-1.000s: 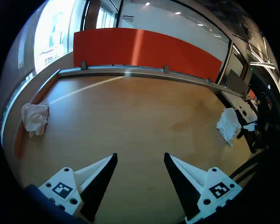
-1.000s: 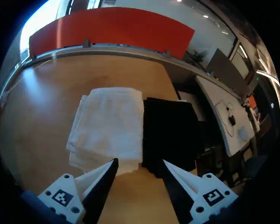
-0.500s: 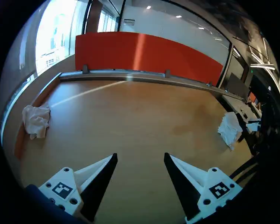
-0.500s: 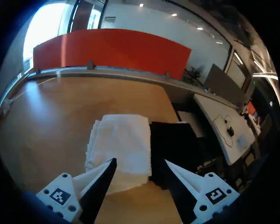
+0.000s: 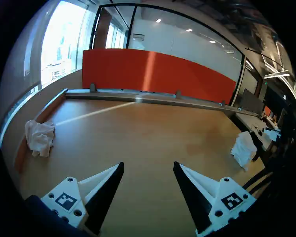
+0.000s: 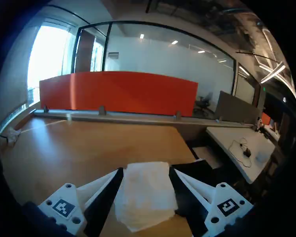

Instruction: Fold towel

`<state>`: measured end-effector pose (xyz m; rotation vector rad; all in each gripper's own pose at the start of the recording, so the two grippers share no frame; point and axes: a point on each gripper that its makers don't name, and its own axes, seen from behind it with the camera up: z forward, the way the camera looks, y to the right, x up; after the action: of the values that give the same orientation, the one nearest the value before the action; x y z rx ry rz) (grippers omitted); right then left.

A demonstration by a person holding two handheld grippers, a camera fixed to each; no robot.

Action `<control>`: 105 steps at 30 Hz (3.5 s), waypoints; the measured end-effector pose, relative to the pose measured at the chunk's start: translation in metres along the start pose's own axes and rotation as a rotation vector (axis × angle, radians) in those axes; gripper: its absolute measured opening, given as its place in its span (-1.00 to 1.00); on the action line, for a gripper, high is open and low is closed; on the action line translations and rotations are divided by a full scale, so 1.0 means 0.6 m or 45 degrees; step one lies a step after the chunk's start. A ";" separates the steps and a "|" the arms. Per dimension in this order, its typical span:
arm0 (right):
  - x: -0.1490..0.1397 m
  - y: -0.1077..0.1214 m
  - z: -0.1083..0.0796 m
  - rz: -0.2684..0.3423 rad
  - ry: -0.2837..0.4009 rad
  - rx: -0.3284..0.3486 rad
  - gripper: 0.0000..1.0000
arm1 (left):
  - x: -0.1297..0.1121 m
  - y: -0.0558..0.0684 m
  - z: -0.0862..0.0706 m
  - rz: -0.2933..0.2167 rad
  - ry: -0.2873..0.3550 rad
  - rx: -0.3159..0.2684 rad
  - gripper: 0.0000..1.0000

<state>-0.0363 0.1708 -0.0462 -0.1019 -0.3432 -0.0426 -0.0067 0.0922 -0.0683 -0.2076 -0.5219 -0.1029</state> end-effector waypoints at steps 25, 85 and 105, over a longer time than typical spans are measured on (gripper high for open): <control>0.102 -0.133 0.001 0.072 0.277 0.068 0.79 | 0.103 -0.046 0.004 0.015 0.295 0.098 0.84; 0.122 -0.372 0.020 0.081 0.331 0.192 0.79 | 0.077 -0.125 0.068 0.136 0.629 0.207 0.84; 0.070 -0.407 0.054 0.037 0.337 0.207 0.79 | 0.010 -0.163 0.088 0.145 0.718 0.239 0.84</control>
<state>-0.0219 -0.0694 0.0207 0.0600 -0.0802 0.0008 -0.0419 0.0084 -0.0042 -0.0191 0.0435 0.0017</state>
